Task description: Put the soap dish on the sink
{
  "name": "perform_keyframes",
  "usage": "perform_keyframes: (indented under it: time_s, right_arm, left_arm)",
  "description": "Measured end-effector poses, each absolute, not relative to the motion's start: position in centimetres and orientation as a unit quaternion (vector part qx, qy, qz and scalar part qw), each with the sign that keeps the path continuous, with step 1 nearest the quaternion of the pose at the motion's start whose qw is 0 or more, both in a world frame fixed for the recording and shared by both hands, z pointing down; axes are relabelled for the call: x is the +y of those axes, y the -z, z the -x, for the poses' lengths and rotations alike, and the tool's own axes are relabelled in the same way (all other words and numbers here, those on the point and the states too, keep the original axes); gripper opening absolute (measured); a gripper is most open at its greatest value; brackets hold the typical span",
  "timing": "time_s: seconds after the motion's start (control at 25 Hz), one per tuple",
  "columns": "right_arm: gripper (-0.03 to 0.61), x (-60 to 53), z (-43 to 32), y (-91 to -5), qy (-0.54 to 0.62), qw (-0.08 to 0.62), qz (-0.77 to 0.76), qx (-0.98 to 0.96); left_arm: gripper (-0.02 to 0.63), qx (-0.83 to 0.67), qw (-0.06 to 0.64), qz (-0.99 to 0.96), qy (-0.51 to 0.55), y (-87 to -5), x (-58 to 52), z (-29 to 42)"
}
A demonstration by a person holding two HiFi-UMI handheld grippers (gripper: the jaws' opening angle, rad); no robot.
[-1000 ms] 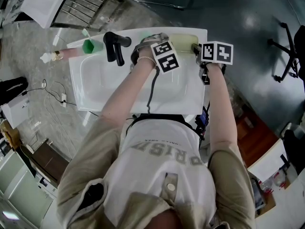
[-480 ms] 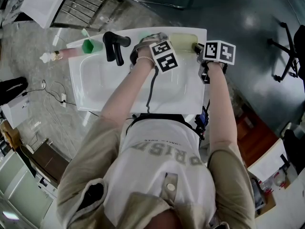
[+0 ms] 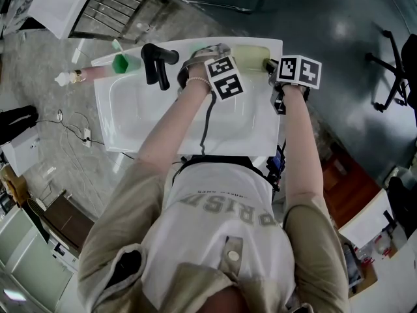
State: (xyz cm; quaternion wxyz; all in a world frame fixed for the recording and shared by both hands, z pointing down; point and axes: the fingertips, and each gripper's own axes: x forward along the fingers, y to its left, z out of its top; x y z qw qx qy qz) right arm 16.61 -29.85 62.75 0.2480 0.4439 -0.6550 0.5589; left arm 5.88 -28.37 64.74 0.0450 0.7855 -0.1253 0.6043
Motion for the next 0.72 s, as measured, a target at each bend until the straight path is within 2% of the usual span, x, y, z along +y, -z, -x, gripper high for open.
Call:
perform_keyframes:
  time_s: [0.24, 0.72]
  right_arm:
    - [0.059, -29.84, -16.96, -62.81, -0.51, 0.31, -0.447, -0.667]
    - [0.057, -29.8, -17.14, -62.92, -0.458, 0.377, -0.452, -0.666]
  left_arm:
    - [0.327, -0.122, 0.044, -0.787, -0.603, -64.77, -28.51, -6.11]
    - [0.327, -0.119, 0.062, -0.788, -0.601, -65.09, -28.16, -6.25]
